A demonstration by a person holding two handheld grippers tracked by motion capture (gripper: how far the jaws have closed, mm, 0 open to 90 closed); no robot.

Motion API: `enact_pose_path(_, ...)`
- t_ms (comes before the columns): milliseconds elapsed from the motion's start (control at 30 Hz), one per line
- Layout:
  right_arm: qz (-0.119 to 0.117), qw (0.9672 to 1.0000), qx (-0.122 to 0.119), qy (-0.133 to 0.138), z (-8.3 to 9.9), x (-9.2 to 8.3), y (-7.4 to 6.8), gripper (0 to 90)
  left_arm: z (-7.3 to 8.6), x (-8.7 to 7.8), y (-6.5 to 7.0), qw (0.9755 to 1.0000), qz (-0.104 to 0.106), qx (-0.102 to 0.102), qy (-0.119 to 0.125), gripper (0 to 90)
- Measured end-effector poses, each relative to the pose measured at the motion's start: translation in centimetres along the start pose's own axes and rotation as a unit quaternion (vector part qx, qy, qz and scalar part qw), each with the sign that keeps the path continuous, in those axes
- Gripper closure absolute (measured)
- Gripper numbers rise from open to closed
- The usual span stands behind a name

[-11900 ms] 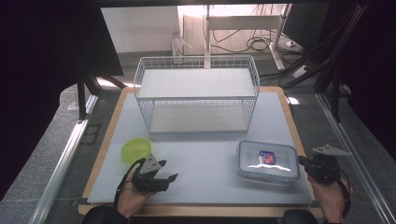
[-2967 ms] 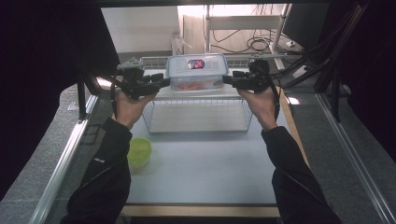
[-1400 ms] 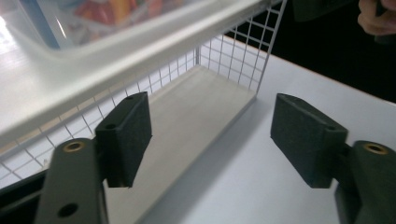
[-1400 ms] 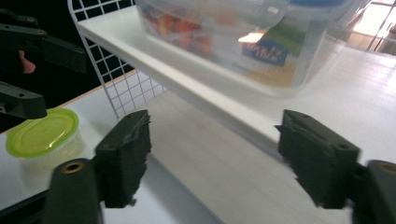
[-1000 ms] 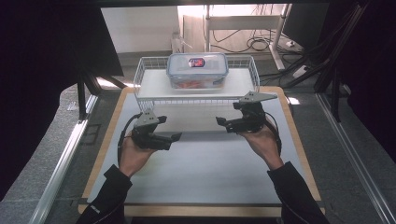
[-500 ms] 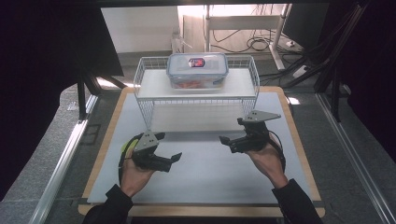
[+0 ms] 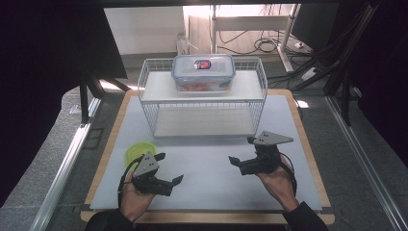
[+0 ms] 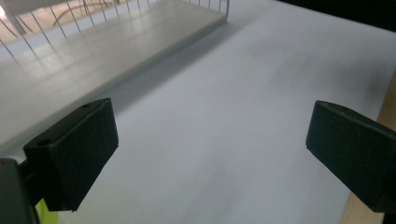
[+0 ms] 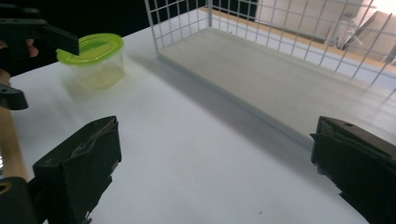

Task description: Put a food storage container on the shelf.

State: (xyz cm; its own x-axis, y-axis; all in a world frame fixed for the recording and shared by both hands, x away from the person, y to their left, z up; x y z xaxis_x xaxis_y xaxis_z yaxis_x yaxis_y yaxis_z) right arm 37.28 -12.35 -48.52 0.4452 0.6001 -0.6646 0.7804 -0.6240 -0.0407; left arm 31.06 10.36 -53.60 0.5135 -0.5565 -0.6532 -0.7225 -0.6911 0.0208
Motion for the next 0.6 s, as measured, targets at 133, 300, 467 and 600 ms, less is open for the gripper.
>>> enact_pose_path(133,-0.011,0.9997,-0.014,-0.016,1.9,0.3,-1.3,1.5,1.3,-0.1,0.7,0.9998,-0.006,0.013,-0.011,2.0)
enact_pose_path(300,-0.006,0.9995,-0.015,-0.028,3.7,0.3,-1.4,1.5,2.7,0.4,1.4,0.9994,0.009,0.017,-0.029,2.0)
enact_pose_path(467,-0.006,0.9983,-0.019,-0.055,5.7,0.4,-1.8,2.5,3.7,0.9,1.9,0.9982,0.017,0.025,-0.051,3.4)
enact_pose_path(600,0.002,0.9974,-0.022,-0.069,6.5,0.6,-1.7,2.5,3.3,0.8,1.6,0.9987,0.018,0.013,-0.045,4.2)
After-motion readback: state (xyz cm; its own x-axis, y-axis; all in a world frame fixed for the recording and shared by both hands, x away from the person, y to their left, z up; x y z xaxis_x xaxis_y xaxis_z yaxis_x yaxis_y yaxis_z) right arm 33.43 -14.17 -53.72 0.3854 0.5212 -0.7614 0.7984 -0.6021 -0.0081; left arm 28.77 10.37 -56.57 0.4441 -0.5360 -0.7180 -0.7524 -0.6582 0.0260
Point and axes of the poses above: each handheld gripper's, and its own axes: x roughly forward along the jaws, z roughly out of its underside, y roughly to its right, the point moved 10 cm from there along x, roughly forward along the jaws, and after that the axes turned 13 degrees about -y, right-handed, at the moved point
